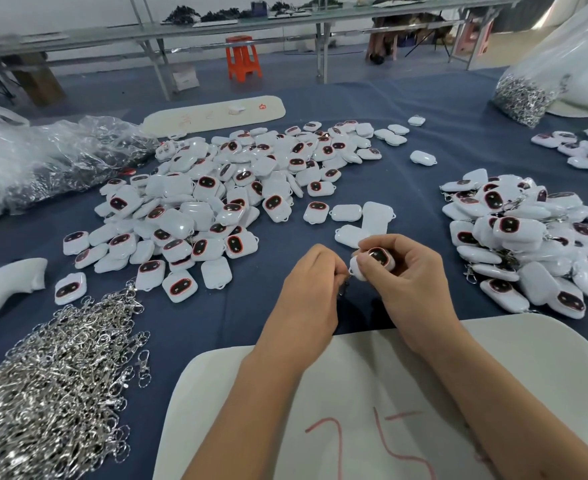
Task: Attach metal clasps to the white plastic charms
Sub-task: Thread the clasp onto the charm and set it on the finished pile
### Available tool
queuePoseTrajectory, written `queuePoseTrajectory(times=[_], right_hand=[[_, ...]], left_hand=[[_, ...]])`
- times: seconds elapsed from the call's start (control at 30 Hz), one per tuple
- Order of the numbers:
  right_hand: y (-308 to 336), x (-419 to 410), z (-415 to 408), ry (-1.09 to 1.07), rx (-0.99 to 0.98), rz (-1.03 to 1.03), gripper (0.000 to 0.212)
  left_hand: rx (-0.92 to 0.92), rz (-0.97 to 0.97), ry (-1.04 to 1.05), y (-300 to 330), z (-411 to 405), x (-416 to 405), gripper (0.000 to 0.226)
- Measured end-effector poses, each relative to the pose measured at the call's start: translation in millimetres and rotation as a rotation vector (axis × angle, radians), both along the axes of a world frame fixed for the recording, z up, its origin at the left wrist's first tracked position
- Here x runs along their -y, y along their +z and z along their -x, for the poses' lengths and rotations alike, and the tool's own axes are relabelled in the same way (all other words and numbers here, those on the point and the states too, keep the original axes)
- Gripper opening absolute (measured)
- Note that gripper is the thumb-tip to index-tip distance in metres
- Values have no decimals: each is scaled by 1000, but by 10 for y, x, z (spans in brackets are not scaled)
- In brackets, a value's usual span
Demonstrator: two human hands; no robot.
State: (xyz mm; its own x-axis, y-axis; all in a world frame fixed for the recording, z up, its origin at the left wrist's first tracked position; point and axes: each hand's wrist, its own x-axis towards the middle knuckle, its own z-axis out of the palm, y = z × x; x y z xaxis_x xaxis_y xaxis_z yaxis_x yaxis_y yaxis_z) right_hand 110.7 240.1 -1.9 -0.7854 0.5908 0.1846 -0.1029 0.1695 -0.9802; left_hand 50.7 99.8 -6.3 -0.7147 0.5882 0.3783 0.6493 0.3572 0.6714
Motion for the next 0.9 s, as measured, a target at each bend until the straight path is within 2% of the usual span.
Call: queuePoseTrajectory(times=[0.5,0.7,0.9], right_hand=[[-5,1,11,-9,55,-113,14],[-3,18,-11,2,42,-101,18],[9,80,-29,22,-29,-184,18]], left_hand=[[37,97,76,-25,-30,-37,28],[69,137,132,-5,-69,-66,29],[66,185,209,7,-151,-92,36]])
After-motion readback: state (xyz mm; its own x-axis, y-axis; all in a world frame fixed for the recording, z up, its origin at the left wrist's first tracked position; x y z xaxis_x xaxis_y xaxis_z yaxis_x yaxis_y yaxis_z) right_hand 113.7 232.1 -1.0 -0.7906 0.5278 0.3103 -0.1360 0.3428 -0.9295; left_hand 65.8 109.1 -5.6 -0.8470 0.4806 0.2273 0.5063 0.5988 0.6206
